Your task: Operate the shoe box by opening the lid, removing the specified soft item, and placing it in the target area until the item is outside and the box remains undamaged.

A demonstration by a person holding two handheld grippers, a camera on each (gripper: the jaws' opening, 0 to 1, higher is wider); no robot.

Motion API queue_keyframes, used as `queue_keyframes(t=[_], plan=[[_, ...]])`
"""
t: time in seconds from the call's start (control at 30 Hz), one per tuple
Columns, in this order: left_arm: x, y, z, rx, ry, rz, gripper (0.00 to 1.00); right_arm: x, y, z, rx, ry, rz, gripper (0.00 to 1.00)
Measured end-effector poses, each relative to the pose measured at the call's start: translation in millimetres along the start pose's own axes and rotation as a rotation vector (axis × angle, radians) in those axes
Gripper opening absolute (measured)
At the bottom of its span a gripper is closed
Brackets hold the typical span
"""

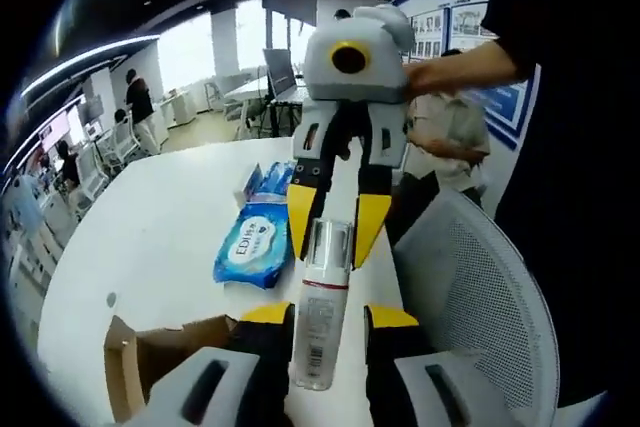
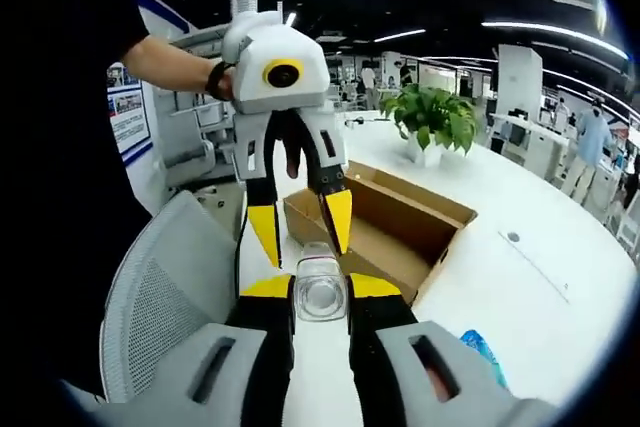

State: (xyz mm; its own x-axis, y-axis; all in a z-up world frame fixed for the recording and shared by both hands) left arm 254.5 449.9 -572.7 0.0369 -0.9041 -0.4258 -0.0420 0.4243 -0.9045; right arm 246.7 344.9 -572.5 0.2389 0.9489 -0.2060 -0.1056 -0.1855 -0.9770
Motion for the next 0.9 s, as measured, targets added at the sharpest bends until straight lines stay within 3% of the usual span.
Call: queue_keyframes(t=[0.27, 0.3, 0.37, 0.8, 0.87, 0.9], plan=[[-15, 7.2, 5.7, -0.156, -0.178, -0.129, 0.33, -20, 5.0, -9, 0.02, 0.057, 0.028, 0.17], [-18, 12.2, 6.7, -0.142, -0.219, -0.111, 0.33, -23, 5.6, -10, 0.021, 0.063, 0.034, 0.17], [-19, 16.9, 3.6, -0.135, -0.233, -0.098, 0.35, -28, 7.2, -12, 0.022, 0.073, 0.044, 0.17], [-40, 40.6, 10.5, -0.293, -0.458, -0.192, 0.42, -58, 17.6, -25, 0.013, 0.125, 0.129, 0.17], [-49, 45.5, 18.2, -0.335, -0.575, -0.223, 0.41, -63, 18.3, -28, 0.011, 0.133, 0.138, 0.17], [-51, 49.6, 18.3, -0.348, -0.603, -0.236, 0.41, -64, 18.7, -30, 0.012, 0.136, 0.141, 0.17]])
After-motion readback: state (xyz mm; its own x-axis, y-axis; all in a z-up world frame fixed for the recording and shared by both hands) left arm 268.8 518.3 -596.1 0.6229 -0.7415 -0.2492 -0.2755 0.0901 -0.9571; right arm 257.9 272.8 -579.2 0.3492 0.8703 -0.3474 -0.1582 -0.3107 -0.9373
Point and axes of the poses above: the point that each gripper's makers call its tool centre point, and the gripper's own axes: x roughly forward along the fingers, z roughly to its left, y roughly out of its underside, the point moved 5 cm from there along -x, roughly backward along the fingers, and after that the axes turned 15 degrees about -z, right-handed, at the moved point
